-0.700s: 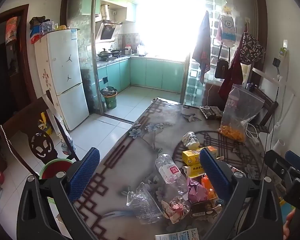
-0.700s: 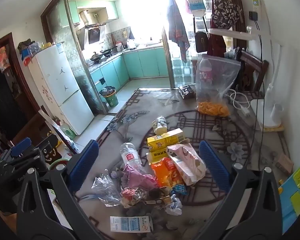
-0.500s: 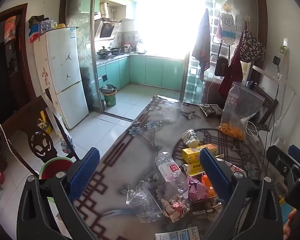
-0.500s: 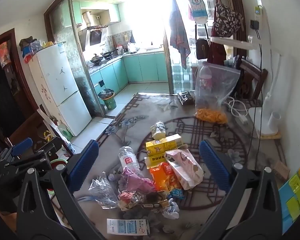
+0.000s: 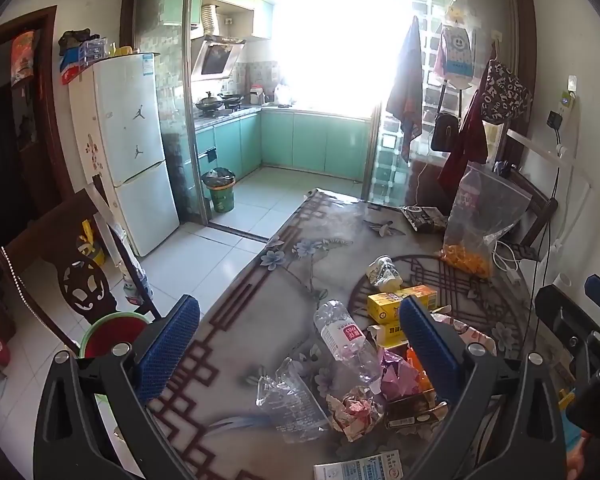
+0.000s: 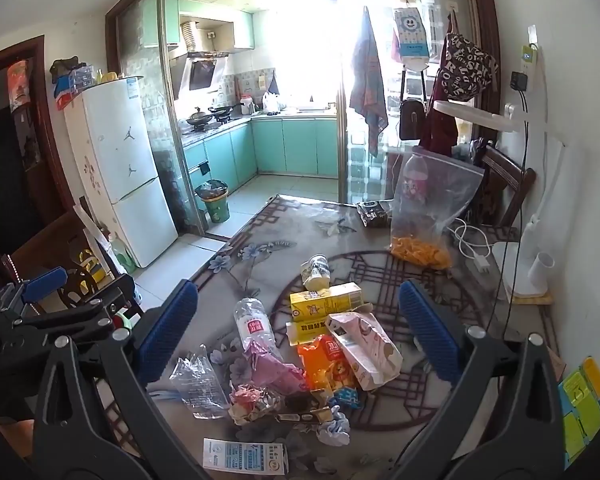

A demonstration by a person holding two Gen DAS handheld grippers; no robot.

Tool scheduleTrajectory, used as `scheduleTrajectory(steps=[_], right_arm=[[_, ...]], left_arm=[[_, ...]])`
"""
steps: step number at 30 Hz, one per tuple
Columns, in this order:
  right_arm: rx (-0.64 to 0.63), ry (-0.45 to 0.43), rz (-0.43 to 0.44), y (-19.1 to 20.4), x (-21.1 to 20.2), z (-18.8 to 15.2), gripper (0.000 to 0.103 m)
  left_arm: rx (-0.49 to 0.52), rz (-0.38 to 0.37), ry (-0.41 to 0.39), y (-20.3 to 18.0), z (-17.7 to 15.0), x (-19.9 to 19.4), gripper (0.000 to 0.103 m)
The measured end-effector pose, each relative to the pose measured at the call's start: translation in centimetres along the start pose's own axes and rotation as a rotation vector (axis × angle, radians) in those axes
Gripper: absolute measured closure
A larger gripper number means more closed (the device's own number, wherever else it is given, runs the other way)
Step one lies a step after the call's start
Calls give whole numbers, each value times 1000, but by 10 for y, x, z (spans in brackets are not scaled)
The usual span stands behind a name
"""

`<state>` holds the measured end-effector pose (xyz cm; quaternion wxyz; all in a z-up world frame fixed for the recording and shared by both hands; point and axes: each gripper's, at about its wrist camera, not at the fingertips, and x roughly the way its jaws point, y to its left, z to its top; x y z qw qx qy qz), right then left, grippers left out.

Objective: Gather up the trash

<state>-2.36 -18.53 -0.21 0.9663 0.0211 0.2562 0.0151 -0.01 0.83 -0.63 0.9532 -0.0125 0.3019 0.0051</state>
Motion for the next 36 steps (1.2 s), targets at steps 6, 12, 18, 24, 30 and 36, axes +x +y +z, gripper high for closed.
scheduleTrajectory(steps=[6, 12, 18, 24, 30, 36], right_arm=[[1, -3, -1, 0, 0, -2, 4], [-4, 1, 4, 0, 2, -2, 4], [-10, -1, 12, 2, 1, -2, 4], [-14, 9, -2, 3, 1, -5, 4], [-11, 21, -23, 0, 1, -7, 4], [-1, 17, -34, -3, -1, -8, 4]], left_arm=[[-3, 7, 1, 1, -2, -1, 8], [-14, 28, 11, 4, -4, 2, 8], [-12, 36, 1, 3, -5, 0, 8], [-18, 35, 12, 4, -9, 2, 8], [-18, 35, 19, 4, -13, 3, 8], [6, 43, 10, 0, -15, 1, 8]])
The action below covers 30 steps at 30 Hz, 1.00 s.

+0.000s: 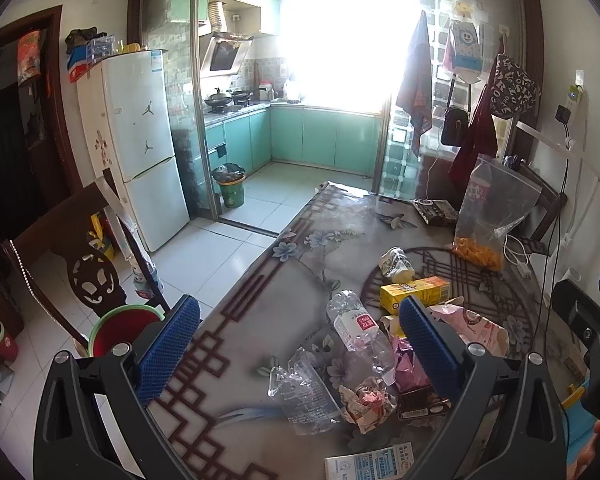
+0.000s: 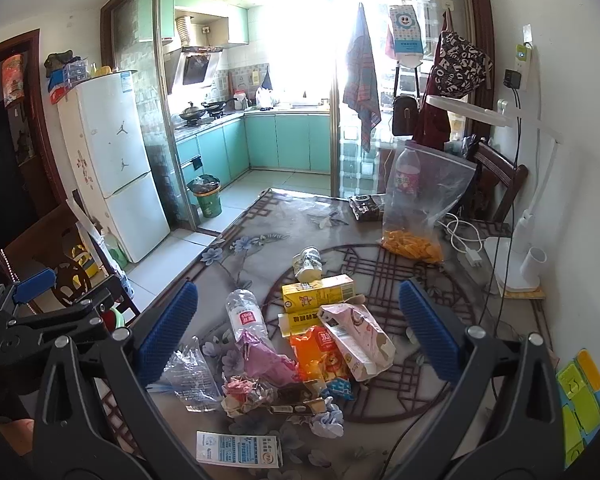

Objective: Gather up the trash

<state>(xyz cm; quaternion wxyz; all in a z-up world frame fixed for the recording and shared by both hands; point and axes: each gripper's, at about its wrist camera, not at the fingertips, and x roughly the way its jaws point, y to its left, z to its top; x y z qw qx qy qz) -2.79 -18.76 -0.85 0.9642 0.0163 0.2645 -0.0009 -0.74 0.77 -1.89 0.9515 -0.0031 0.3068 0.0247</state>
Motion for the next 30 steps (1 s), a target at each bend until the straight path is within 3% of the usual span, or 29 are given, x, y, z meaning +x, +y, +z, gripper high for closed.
scheduleTrajectory(steps=[30], right_arm=[[14, 34, -12, -5, 6, -9, 4]], left_arm=[[-2, -39, 27, 2, -6, 3, 8]])
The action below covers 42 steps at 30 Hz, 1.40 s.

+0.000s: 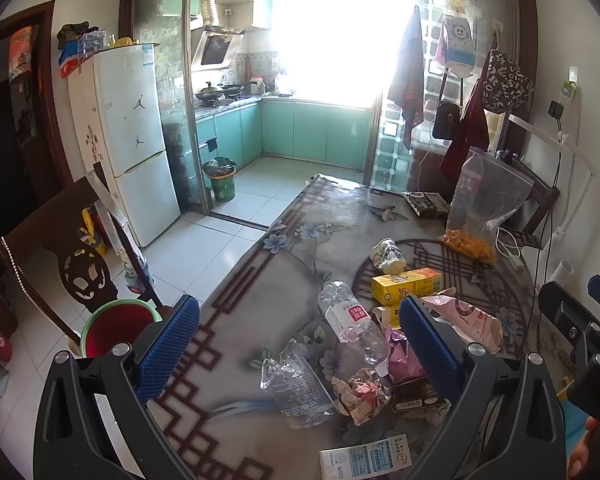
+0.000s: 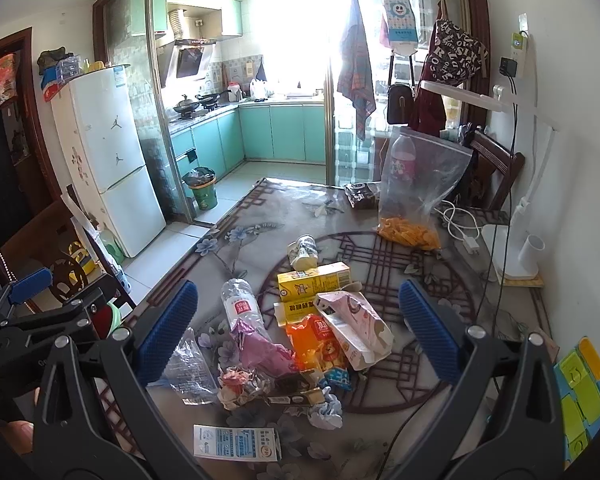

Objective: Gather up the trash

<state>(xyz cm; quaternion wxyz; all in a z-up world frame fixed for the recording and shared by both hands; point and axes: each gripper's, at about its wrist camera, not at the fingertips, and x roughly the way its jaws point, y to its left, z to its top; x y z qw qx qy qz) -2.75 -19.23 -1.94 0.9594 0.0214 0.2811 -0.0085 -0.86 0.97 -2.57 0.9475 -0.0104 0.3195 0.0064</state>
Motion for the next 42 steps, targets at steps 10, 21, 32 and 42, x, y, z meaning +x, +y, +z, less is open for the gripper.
scheduleTrajectory(steps=[10, 21, 32, 42], right_arm=[[-6, -4, 24, -5, 0, -2, 4], [-259, 249, 224, 19, 50, -82, 4], [-927, 581, 541, 104, 114, -180, 4], [-916, 790, 644, 110, 140, -211, 37]], left_arm=[[-39, -9, 10, 13, 0, 0, 8], [-54, 10, 311, 53, -57, 74, 8], [-284, -18, 385, 96, -89, 100, 8], [-245, -30, 376, 93, -93, 109, 8]])
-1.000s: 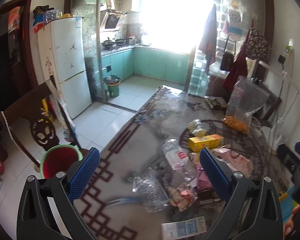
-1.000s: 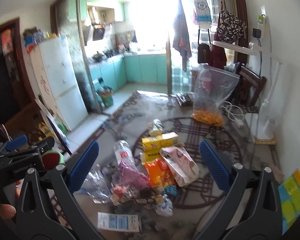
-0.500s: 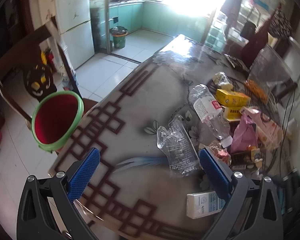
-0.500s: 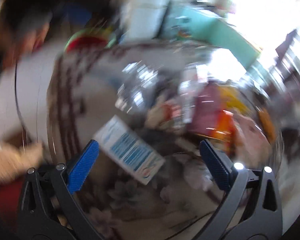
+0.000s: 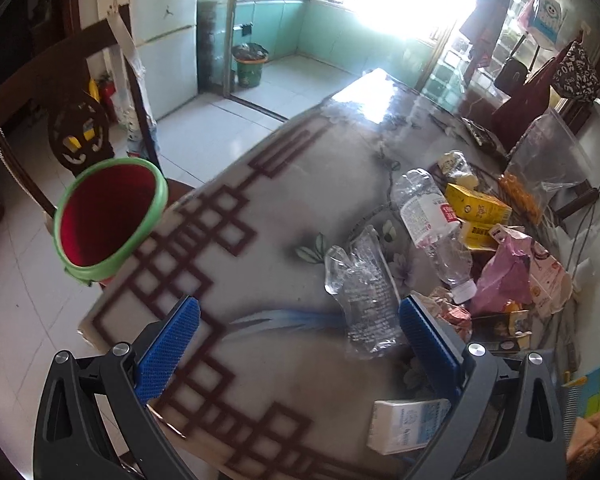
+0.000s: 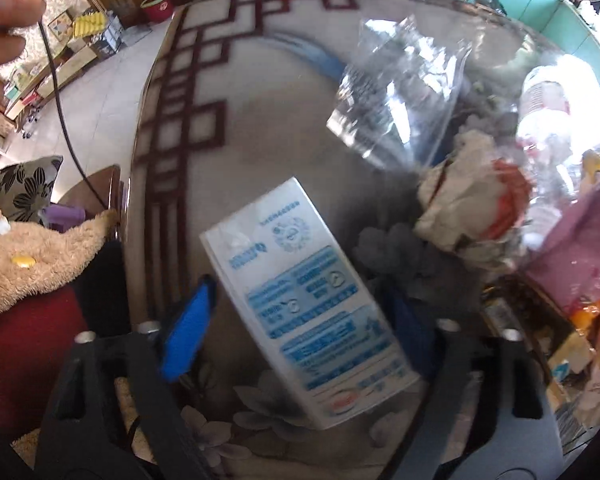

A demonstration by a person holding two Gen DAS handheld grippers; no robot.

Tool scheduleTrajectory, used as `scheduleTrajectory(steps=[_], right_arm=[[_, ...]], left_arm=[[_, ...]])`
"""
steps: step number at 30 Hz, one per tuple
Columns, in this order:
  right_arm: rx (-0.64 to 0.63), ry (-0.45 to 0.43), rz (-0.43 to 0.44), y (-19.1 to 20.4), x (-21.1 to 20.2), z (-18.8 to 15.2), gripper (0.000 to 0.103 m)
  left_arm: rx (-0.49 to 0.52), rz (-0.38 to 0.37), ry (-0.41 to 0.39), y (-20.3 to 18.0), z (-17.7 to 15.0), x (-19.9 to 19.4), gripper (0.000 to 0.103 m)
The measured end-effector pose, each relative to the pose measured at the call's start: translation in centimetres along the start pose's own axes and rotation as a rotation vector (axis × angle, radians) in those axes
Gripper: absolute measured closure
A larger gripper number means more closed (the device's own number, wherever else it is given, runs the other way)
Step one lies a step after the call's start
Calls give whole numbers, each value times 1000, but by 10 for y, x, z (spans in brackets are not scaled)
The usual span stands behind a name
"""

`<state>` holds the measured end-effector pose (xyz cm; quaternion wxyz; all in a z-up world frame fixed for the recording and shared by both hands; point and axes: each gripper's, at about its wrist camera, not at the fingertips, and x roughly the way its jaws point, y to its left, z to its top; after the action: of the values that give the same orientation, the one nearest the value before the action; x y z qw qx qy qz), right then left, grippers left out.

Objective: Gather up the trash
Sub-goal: 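Grasp the white milk carton with the right tool while the left tool grasps a clear plastic bag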

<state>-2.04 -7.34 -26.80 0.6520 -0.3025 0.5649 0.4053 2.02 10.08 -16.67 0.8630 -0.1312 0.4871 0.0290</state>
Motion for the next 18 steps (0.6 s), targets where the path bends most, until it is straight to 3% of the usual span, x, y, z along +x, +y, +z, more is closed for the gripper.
scheduleTrajectory(steps=[2, 4, 6, 10, 13, 18], right_arm=[[20, -9, -9, 2, 2, -3, 50], [73, -36, 8, 1, -1, -8, 51], [161, -130, 38, -1, -18, -21, 51], [345, -332, 86, -14, -67, -47, 51], [517, -512, 65, -29, -110, -76, 51], [693, -637, 48, -50, -143, -105, 51]], left_arm=[[-3, -5, 17, 1, 2, 5, 8], [8, -2, 20, -3, 4, 10, 8], [8, 16, 18, -6, 5, 15, 8], [14, -19, 53, -13, 6, 33, 8], [-16, -58, 107, -20, 2, 57, 9], [-33, -83, 188, -35, -7, 89, 12]])
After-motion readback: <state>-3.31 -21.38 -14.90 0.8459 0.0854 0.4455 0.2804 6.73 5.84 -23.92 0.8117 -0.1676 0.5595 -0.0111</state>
